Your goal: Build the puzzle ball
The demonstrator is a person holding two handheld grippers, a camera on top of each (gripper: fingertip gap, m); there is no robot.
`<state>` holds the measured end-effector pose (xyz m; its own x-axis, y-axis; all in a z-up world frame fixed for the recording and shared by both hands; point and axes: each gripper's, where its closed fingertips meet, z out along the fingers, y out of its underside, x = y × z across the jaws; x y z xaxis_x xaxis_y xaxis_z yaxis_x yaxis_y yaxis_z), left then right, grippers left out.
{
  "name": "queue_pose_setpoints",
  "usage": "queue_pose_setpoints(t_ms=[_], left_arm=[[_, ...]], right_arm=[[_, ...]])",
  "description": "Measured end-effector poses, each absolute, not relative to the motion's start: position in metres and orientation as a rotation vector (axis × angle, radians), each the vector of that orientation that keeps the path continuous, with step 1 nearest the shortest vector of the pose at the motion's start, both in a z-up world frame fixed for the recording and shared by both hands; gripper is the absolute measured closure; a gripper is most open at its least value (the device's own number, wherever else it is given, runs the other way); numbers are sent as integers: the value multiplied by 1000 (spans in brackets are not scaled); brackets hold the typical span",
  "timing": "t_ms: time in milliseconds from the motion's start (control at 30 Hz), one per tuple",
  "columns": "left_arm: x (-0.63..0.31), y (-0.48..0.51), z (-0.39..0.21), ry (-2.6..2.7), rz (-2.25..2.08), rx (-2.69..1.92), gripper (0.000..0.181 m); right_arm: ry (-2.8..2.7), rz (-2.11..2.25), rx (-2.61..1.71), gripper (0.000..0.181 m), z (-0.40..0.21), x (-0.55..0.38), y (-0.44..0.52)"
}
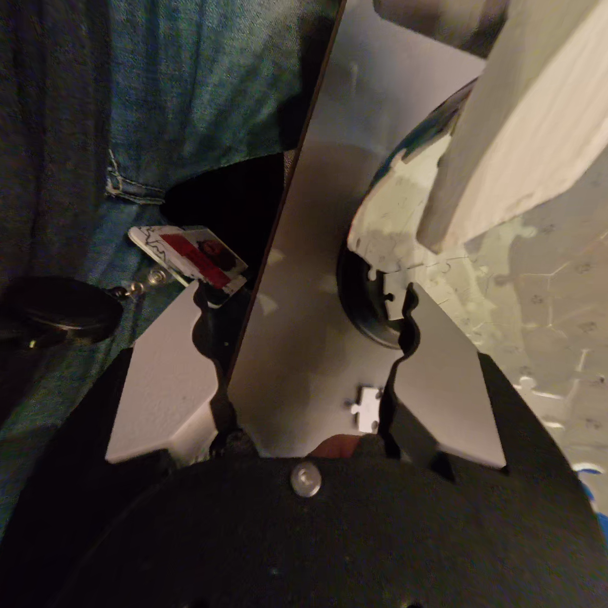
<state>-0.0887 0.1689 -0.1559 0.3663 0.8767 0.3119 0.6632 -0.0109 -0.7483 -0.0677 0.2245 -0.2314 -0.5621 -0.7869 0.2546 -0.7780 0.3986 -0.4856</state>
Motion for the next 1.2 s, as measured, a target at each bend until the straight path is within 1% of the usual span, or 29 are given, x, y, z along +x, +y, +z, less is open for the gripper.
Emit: queue_pose_setpoints(t_ms=[133, 300, 367, 433, 500, 633, 700, 800, 867, 1200], left_arm=[[-90, 168, -157, -1372, 303, -1759, 52], [-89, 170, -156, -1378, 293, -1766, 52], [-89, 171, -156, -1379, 292, -1778, 52], [-89, 172, -155, -1377, 291, -1775, 52], [-90, 171, -156, -1382, 299, -1781, 52], [-91, 171, -156, -1383, 300, -1785, 52], [-91, 171, -156, -1385, 302, -1786, 52], [-92, 171, -155, -1384, 304, -1788, 52], [-93, 171, -155, -1382, 305, -1792, 52], [-97, 172, -153, -1384, 291, -1773, 53]], right_arm=[[2643, -900, -1446, 67, -231, -72, 220], [2681, -895, -1457, 65, -231, -75, 217], [2671, -912, -1438, 70, -227, -73, 216], [2694, -887, -1430, 63, -229, -77, 216], [2704, -876, -1420, 62, -230, -78, 214], [2710, -825, -1512, 53, -235, -78, 217], [2720, -784, -1550, 52, -236, -80, 217], [2721, -739, -1644, 46, -241, -79, 221], [2715, -714, -1719, 39, -246, -80, 224], [2729, -608, -1894, 37, -255, -77, 230]])
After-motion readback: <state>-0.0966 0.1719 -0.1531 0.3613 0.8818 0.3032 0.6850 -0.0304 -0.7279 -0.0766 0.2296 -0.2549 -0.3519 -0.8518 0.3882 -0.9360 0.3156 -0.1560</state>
